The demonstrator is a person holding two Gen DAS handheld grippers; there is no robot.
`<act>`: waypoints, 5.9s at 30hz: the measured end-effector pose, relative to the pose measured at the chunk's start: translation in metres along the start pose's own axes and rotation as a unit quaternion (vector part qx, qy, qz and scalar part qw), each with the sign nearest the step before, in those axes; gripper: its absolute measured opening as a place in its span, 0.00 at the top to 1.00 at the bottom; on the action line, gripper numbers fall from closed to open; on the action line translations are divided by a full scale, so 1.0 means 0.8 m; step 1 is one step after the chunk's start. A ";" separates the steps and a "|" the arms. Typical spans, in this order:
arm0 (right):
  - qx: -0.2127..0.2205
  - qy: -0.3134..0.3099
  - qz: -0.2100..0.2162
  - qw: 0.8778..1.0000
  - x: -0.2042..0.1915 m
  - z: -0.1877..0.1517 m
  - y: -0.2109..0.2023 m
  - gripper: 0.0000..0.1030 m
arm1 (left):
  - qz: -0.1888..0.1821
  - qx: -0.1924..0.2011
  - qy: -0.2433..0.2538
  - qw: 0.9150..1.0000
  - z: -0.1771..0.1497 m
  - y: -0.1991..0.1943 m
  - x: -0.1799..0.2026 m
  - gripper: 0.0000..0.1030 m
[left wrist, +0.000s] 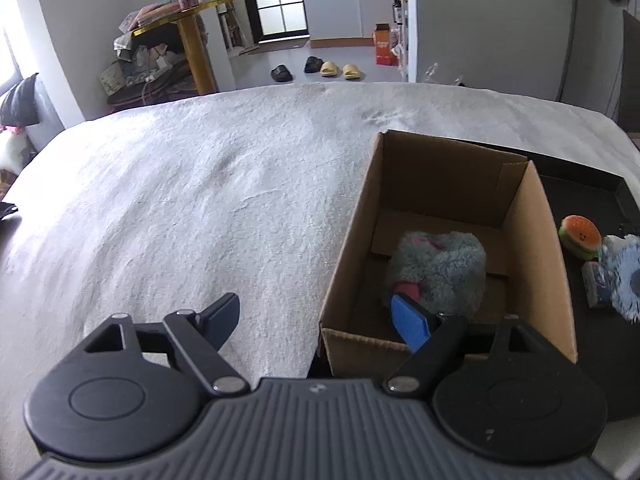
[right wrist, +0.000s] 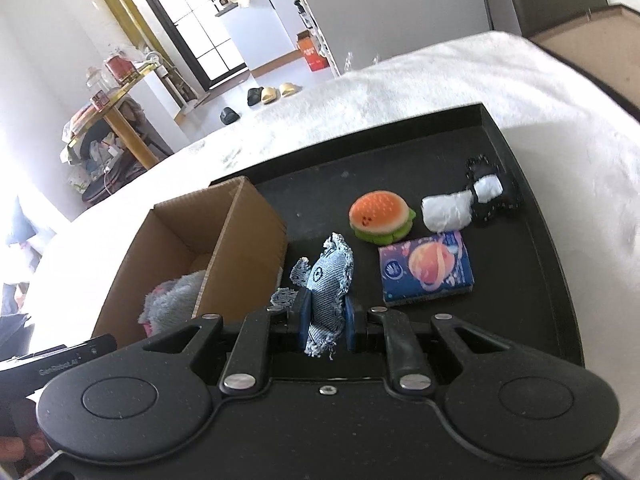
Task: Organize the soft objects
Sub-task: 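Carry the denim plush into the cardboard box and release it, then reach the right gripper to the blue snack box and grasp it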
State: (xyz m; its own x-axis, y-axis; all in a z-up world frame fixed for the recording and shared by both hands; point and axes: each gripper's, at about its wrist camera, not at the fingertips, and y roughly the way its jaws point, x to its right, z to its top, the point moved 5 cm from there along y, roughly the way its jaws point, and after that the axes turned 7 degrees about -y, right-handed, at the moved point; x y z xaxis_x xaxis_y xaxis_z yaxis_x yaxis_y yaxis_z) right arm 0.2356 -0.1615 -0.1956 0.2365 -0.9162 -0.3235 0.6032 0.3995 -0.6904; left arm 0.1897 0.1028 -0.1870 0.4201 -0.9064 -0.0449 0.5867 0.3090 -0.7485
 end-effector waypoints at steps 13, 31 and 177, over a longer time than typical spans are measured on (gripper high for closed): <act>0.019 -0.028 -0.009 0.999 -0.039 0.017 -0.009 0.83 | -0.031 -0.002 -0.036 0.999 -0.005 0.009 -0.014 0.21; 0.005 -0.090 0.017 0.996 -0.118 0.036 0.002 0.83 | -0.090 0.006 -0.069 0.994 -0.006 0.013 -0.022 0.49; -0.027 -0.102 -0.153 0.983 0.045 -0.029 0.109 0.01 | 0.076 -0.010 0.066 0.995 0.032 0.031 0.063 0.27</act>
State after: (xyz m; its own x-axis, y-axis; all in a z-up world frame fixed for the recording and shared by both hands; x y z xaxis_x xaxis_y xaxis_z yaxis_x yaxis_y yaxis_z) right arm 0.2791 -0.1586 -0.2823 0.2009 -0.9789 0.0366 0.6303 0.1006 -0.7698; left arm 0.2432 0.0719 -0.1911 0.4078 -0.8802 -0.2427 0.5096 0.4400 -0.7394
